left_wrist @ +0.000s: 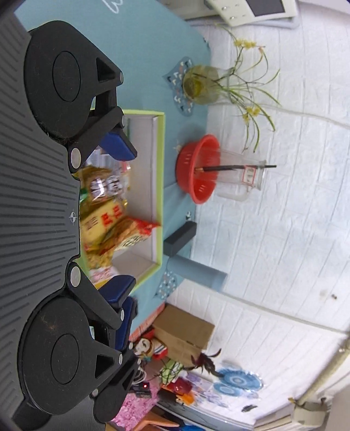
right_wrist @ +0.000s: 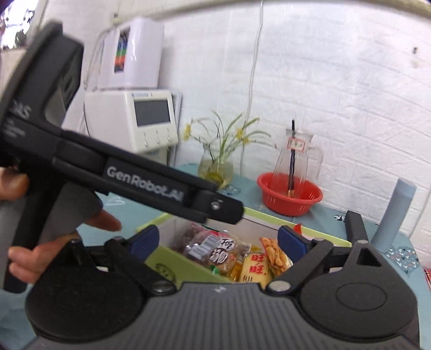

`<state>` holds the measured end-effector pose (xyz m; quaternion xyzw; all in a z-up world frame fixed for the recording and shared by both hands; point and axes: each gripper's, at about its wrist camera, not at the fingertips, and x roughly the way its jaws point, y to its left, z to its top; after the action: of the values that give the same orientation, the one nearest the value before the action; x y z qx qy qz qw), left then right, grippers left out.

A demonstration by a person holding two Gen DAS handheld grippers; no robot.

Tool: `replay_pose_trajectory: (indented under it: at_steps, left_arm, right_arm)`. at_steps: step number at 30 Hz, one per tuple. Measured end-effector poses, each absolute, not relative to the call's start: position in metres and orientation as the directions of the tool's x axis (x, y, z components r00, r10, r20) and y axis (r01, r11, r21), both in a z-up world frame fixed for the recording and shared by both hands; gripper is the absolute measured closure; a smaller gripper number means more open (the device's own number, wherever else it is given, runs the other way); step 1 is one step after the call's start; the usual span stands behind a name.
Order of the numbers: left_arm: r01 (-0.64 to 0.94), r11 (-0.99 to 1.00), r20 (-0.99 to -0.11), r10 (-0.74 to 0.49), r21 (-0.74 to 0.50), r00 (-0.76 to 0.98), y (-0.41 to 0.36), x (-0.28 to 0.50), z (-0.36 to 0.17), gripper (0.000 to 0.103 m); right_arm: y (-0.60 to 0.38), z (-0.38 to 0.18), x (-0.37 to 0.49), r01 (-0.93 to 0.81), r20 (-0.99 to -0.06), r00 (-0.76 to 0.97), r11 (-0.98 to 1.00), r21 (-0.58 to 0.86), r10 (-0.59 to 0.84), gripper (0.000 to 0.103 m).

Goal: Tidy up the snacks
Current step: 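Carry the cookie pack into the lime-green box and release it, then grasp the silver foil snack bag with the left tool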

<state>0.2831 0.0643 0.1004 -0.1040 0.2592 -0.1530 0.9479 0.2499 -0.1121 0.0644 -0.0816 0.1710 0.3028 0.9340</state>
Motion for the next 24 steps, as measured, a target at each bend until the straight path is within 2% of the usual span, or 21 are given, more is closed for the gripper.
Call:
replay_pose_trajectory:
  at_steps: [2, 3, 6, 9, 12, 18, 24]
  left_arm:
    - [0.244, 0.924, -0.473, -0.362, -0.294, 0.803, 0.064, 0.263, 0.09, 0.021]
    - [0.247, 0.921, -0.488, -0.371, -0.301, 0.79, 0.063, 0.254, 0.082, 0.021]
    - [0.206, 0.924, -0.548, -0.359, -0.321, 0.756, 0.064, 0.235, 0.053, 0.022]
    - [0.129, 0.914, -0.593, -0.351, -0.384, 0.725, 0.08, 0.223, 0.033, 0.027]
    - [0.082, 0.894, -0.571, -0.35, -0.441, 0.743, 0.102, 0.203, 0.029, 0.027]
    - [0.017, 0.9, -0.579, -0.295, -0.435, 0.76, 0.126, 0.186, 0.024, 0.024]
    - [0.019, 0.889, -0.588, -0.319, -0.458, 0.743, 0.125, 0.182, 0.013, 0.024]
  right_arm:
    - [-0.12, 0.055, 0.228, -0.602, -0.387, 0.741, 0.799, -0.02, 0.549, 0.007]
    - [-0.123, 0.048, 0.222, -0.609, -0.401, 0.729, 0.793, -0.006, 0.556, 0.001]
    - [-0.121, 0.021, 0.217, -0.603, -0.469, 0.7, 0.797, 0.015, 0.538, 0.002]
    - [-0.119, 0.003, 0.231, -0.596, -0.503, 0.679, 0.802, 0.047, 0.534, 0.002]
    - [-0.11, -0.003, 0.258, -0.619, -0.537, 0.645, 0.784, 0.049, 0.543, 0.001]
    - [-0.076, -0.024, 0.298, -0.679, -0.625, 0.544, 0.732, 0.066, 0.56, 0.001]
    - [-0.085, -0.023, 0.245, -0.656, -0.609, 0.514, 0.734, 0.174, 0.604, 0.001]
